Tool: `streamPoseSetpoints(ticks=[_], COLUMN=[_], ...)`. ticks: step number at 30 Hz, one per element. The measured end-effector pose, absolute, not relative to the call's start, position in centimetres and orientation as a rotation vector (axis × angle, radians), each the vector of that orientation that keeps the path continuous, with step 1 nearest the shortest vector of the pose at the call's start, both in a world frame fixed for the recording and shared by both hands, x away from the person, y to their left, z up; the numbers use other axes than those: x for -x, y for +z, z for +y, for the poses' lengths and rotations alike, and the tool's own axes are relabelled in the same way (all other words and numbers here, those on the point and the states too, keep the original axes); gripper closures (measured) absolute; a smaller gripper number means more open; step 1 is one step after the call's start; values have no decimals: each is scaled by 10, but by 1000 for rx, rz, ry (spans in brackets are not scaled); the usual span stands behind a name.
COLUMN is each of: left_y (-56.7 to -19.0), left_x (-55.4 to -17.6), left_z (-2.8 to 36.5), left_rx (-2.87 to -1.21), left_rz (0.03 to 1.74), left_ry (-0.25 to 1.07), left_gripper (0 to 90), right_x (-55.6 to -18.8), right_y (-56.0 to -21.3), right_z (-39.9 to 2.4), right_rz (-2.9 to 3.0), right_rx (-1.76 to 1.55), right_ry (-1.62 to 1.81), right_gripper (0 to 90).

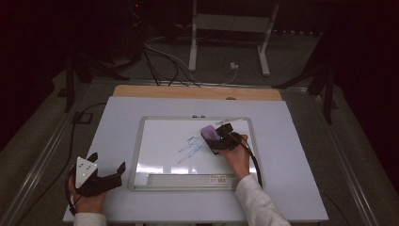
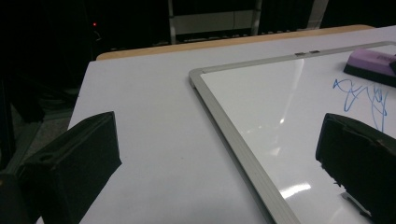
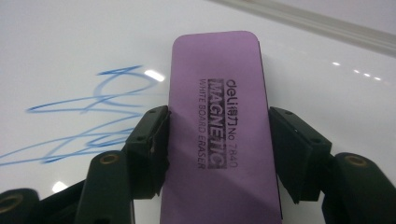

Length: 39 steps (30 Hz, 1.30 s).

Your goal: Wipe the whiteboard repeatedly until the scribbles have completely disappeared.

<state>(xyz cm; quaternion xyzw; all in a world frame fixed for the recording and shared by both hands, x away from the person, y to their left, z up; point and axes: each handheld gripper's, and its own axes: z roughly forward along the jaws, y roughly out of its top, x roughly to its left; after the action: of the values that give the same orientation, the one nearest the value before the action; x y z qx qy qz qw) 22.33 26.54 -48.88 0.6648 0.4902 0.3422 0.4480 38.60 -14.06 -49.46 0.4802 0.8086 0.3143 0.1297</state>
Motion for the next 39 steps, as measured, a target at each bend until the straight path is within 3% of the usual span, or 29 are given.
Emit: streamPoseSetpoints(ticks=[8,17,31,39], left_y=[-489,-489,-489,-489], left_x=[-223,-223,-223,-223], left_z=[266,266,265,266], left_rx=[-1643,-1645,-1646,-1645], left_rz=[1213,1213,1213,1213], left_ry=[847,845,846,846], left_gripper=[6,6,6,6], right_x=[-384,-397,-377,-390], right_y=[-494,-495,-494,-495], right_z=[-134,-157,-121,-134], right_rz=[2374,2256,2422,2324], right_rx=[-1364,-1491,-1324,-1412], right_ry=[913,878,927,898], right_gripper=[408,409,409,410])
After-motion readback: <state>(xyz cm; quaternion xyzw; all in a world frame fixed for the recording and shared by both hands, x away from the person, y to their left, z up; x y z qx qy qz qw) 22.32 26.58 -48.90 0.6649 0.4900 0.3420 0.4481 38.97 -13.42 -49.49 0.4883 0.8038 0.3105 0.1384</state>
